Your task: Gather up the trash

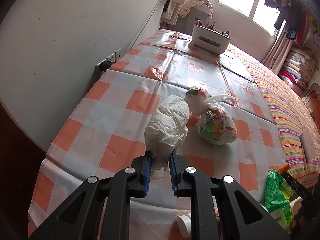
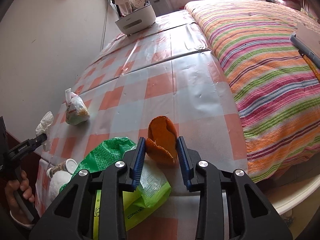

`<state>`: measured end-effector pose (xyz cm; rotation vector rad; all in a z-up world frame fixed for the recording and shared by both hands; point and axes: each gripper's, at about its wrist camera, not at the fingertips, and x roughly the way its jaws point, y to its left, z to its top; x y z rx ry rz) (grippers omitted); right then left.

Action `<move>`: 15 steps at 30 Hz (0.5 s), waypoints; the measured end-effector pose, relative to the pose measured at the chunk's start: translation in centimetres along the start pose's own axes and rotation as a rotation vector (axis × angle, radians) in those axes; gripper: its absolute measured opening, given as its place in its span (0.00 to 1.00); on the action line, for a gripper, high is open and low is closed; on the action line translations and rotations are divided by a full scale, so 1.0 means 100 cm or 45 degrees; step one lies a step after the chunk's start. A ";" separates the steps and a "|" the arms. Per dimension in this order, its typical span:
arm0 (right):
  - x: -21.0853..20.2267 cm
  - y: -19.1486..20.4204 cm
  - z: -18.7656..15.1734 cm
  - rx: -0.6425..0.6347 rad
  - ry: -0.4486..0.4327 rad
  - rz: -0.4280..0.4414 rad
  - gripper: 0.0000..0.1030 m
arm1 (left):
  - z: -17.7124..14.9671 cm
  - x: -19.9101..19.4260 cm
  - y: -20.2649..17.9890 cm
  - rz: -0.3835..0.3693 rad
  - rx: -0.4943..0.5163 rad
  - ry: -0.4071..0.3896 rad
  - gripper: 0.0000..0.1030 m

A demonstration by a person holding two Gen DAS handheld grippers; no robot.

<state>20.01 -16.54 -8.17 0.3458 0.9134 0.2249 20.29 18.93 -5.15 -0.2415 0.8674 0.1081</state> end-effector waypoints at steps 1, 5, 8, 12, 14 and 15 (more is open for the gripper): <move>0.000 -0.001 0.001 0.009 -0.002 0.007 0.25 | 0.000 0.000 0.000 0.000 0.000 0.000 0.16; -0.005 -0.007 0.004 0.035 -0.031 0.001 0.21 | -0.001 -0.001 0.000 0.000 -0.001 -0.001 0.16; -0.009 -0.011 0.007 0.053 -0.060 0.006 0.19 | -0.002 -0.003 0.001 -0.003 -0.001 -0.003 0.16; -0.020 -0.014 0.011 0.065 -0.111 0.026 0.19 | -0.002 -0.010 0.003 -0.007 -0.009 -0.025 0.16; -0.026 -0.015 0.012 0.073 -0.130 0.045 0.19 | -0.003 -0.016 0.004 -0.007 -0.013 -0.049 0.16; -0.029 -0.015 0.013 0.074 -0.140 0.051 0.19 | -0.003 -0.021 0.003 -0.007 -0.011 -0.062 0.16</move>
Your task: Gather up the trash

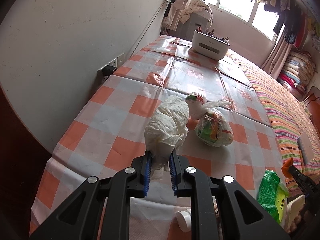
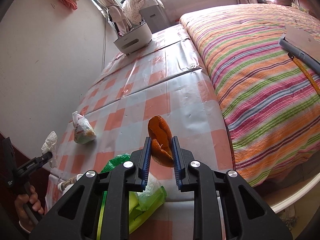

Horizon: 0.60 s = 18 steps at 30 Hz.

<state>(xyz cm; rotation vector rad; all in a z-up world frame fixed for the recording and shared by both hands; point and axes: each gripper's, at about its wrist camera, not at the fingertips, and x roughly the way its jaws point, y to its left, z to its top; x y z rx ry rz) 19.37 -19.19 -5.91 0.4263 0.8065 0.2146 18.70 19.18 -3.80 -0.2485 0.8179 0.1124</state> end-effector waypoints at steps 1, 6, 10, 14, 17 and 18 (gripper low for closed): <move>-0.003 0.000 0.000 0.002 -0.009 0.007 0.19 | 0.000 -0.005 -0.001 -0.002 0.004 -0.014 0.16; -0.019 0.004 -0.001 -0.016 -0.038 0.046 0.19 | -0.003 -0.028 -0.007 -0.034 0.022 -0.073 0.16; -0.028 0.007 -0.005 -0.039 -0.044 0.065 0.19 | -0.009 -0.041 -0.016 -0.062 0.051 -0.100 0.16; -0.036 0.008 -0.009 -0.061 -0.058 0.070 0.19 | -0.016 -0.052 -0.027 -0.090 0.078 -0.122 0.16; -0.043 0.009 -0.011 -0.078 -0.069 0.073 0.19 | -0.023 -0.058 -0.038 -0.115 0.110 -0.134 0.16; -0.045 0.009 -0.012 -0.085 -0.071 0.073 0.19 | -0.025 -0.060 -0.042 -0.123 0.124 -0.136 0.16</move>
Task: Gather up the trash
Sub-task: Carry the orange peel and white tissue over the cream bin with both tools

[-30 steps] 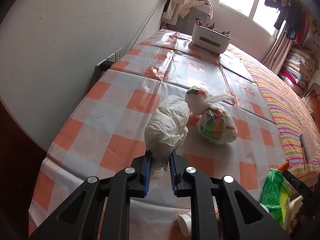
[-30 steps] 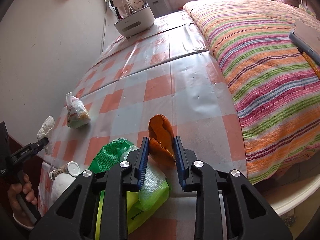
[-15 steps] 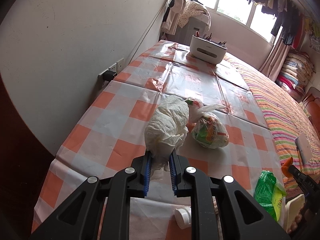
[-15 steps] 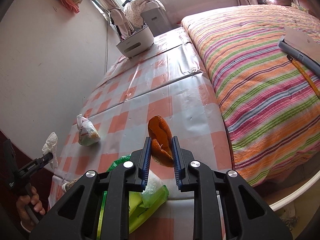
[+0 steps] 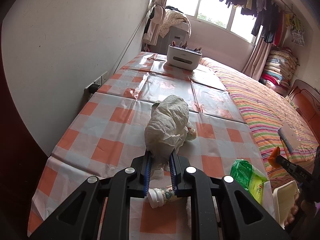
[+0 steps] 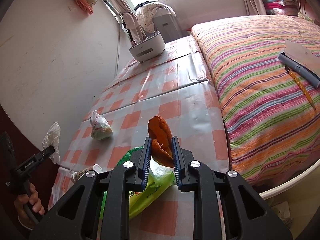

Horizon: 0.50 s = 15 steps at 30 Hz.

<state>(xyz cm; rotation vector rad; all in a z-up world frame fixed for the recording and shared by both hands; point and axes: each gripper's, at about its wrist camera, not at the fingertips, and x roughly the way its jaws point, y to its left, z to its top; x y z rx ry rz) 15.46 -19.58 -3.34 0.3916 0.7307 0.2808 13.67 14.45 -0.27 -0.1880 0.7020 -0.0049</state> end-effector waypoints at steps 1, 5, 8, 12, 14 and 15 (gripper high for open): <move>-0.002 0.000 -0.001 -0.007 -0.001 0.000 0.19 | -0.002 -0.002 -0.005 -0.009 0.012 -0.003 0.16; -0.012 -0.001 -0.008 -0.019 -0.008 0.001 0.19 | -0.007 -0.008 -0.024 -0.051 0.067 -0.008 0.16; -0.020 -0.003 -0.014 -0.028 -0.015 -0.001 0.19 | -0.010 -0.011 -0.038 -0.080 0.100 -0.011 0.16; -0.030 -0.006 -0.021 -0.042 -0.024 -0.013 0.19 | -0.014 -0.013 -0.055 -0.118 0.138 -0.006 0.16; -0.035 -0.008 -0.023 -0.042 -0.029 -0.016 0.19 | -0.017 -0.014 -0.064 -0.138 0.159 -0.003 0.16; -0.038 -0.010 -0.024 -0.042 -0.033 -0.019 0.19 | -0.018 -0.015 -0.068 -0.148 0.169 -0.004 0.16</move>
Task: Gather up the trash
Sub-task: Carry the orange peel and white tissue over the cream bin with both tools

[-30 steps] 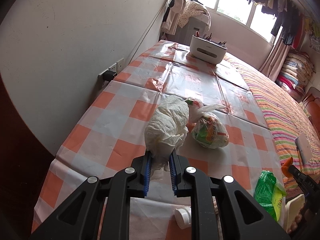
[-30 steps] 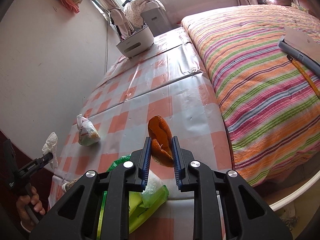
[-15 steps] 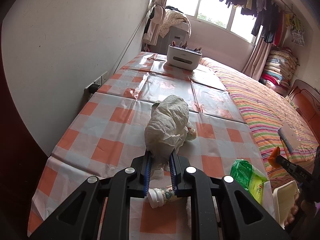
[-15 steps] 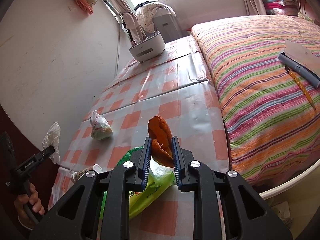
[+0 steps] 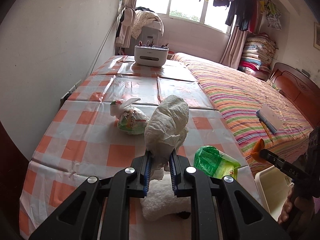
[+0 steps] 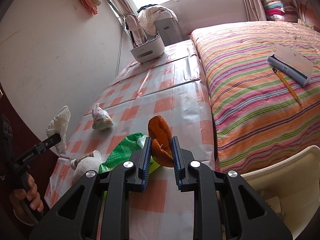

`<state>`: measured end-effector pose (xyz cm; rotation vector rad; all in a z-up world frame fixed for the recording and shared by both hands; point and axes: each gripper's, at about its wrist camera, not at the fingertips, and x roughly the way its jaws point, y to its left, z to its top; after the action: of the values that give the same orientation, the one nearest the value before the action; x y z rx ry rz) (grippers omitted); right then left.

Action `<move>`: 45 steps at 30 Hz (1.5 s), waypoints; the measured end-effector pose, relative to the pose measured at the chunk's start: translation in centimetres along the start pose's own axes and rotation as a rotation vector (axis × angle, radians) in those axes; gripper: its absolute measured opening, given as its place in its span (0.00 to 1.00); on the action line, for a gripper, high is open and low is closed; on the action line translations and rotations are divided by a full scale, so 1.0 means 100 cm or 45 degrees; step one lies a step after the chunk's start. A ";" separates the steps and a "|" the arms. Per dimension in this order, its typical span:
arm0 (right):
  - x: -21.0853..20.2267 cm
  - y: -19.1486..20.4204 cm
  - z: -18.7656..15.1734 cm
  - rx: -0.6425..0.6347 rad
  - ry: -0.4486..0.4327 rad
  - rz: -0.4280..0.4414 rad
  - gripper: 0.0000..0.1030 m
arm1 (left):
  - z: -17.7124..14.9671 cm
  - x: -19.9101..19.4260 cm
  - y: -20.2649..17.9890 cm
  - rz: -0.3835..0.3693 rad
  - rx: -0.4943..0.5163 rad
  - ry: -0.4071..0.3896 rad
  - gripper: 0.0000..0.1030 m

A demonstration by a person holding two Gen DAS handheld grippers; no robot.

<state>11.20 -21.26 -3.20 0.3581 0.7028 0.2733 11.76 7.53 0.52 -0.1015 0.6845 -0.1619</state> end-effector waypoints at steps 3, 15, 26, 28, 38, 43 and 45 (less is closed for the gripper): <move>-0.008 -0.005 -0.003 0.000 -0.011 -0.014 0.19 | -0.002 0.000 -0.015 -0.035 0.031 0.002 0.16; -0.032 -0.028 -0.009 0.013 -0.047 -0.072 0.19 | -0.012 0.000 -0.075 -0.164 0.144 0.015 0.16; -0.054 -0.049 -0.023 0.041 -0.076 -0.129 0.19 | -0.027 0.003 -0.124 -0.270 0.242 0.047 0.16; -0.060 -0.053 -0.026 0.050 -0.088 -0.142 0.19 | -0.030 0.004 -0.132 -0.288 0.257 0.054 0.16; -0.085 -0.073 -0.043 0.061 -0.152 -0.256 0.19 | -0.048 0.001 -0.168 -0.365 0.327 0.082 0.16; -0.092 -0.078 -0.048 0.059 -0.173 -0.307 0.20 | -0.056 -0.001 -0.183 -0.397 0.357 0.098 0.16; -0.095 -0.079 -0.051 0.053 -0.181 -0.324 0.20 | -0.059 0.000 -0.188 -0.410 0.366 0.109 0.16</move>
<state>1.83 -30.70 -4.55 0.3206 0.6075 -0.0084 5.81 -11.17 -1.26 0.0725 0.7208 -0.5744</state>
